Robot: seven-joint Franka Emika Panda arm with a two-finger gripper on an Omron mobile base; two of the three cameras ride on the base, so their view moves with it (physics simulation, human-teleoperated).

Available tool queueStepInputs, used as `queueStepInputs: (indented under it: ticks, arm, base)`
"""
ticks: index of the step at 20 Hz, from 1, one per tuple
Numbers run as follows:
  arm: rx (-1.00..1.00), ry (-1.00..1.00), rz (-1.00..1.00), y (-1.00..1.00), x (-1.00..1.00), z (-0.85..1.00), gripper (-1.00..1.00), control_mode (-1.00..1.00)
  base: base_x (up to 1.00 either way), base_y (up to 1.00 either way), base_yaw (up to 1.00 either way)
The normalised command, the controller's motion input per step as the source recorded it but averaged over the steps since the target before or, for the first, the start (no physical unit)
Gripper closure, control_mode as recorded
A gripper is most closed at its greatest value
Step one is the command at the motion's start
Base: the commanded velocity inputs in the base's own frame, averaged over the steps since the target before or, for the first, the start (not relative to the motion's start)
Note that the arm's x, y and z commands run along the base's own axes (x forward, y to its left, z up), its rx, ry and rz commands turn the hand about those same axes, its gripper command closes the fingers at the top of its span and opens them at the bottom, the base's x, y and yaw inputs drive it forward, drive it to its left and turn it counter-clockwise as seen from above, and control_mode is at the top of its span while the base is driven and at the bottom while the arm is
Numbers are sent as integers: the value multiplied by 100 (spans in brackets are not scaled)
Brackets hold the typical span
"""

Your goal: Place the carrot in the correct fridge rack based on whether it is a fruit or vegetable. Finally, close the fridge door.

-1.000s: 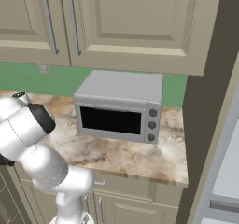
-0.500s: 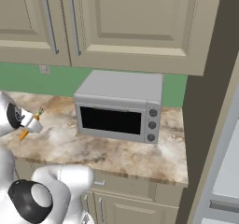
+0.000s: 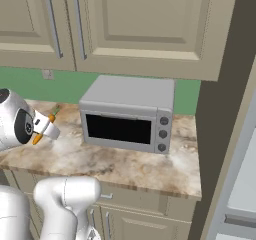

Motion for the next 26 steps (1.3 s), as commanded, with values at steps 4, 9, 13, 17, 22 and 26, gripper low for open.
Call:
queueStepInputs:
  ticks: [4,9,13,17,22,26]
  arm:
    - [0,0,-11,-51,0,49,100,-100]
    - [0,1,-5,-11,3,2,100,-100]
    - [0,1,0,2,1,0,100,-100]
    - [0,0,0,0,-4,-2,100,100]
    - [0,0,0,0,0,0,100,100]
    - [0,0,0,0,0,0,100,100]
  base:
    - [0,0,0]
    - [0,0,0]
    - [0,0,0]
    - [-43,-4,0]
    - [-100,-6,-2]
    - [-100,0,-2]
